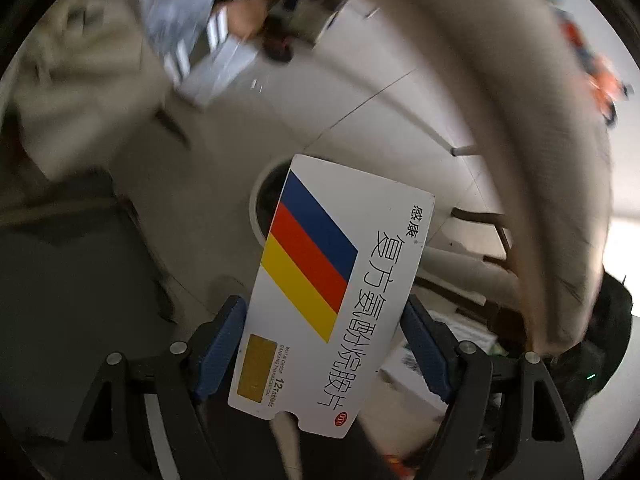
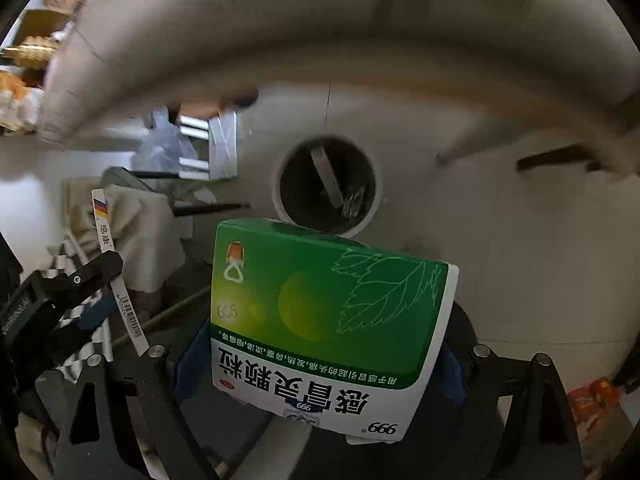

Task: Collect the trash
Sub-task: 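Carry both boxes over the white bin and open both tools to drop them, then swing both tools back over the table, then grasp the clear blister pack with right tool while left tool grasps the white leaflet, then carry blister pack and leaflet over the bin and open both tools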

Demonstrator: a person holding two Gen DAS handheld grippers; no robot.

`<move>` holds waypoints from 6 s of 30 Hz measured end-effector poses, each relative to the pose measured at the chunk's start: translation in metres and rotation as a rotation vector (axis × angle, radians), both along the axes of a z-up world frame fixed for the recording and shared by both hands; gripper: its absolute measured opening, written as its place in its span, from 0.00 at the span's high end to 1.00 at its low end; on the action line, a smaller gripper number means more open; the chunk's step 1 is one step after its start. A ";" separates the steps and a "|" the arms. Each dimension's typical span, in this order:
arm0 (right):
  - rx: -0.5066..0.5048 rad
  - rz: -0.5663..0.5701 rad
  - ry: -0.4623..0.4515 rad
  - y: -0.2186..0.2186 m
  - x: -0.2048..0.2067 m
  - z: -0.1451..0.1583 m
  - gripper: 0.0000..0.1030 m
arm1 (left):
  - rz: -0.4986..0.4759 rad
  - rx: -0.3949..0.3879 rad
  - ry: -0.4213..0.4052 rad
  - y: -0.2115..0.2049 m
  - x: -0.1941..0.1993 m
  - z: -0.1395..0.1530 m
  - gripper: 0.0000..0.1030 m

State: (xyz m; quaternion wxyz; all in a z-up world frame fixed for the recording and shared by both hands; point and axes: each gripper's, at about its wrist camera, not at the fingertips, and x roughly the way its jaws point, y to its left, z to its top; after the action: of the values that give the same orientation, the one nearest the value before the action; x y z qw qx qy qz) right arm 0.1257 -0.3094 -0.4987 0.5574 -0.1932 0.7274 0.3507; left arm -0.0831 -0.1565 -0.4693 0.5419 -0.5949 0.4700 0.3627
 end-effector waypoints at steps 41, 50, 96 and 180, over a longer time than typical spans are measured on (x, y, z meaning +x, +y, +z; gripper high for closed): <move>-0.129 0.228 -0.357 0.053 -0.002 -0.117 0.00 | -0.278 0.168 0.370 -0.020 0.012 -0.089 0.01; -0.068 0.231 -0.335 0.031 -0.017 0.010 0.00 | -0.273 0.218 0.352 -0.037 -0.005 0.024 0.01; -0.121 -0.304 -0.307 0.244 0.328 0.154 0.33 | -0.030 0.235 0.514 0.211 0.244 0.144 0.00; 0.033 -0.079 -0.042 0.008 0.048 0.143 0.43 | -0.431 0.204 0.102 0.014 0.066 0.137 0.23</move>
State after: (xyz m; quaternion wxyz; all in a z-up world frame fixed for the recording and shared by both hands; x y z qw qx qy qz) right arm 0.1735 -0.3017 -0.3559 0.5890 -0.1621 0.7168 0.3362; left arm -0.0175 -0.1422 -0.3322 0.6399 -0.4038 0.5736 0.3138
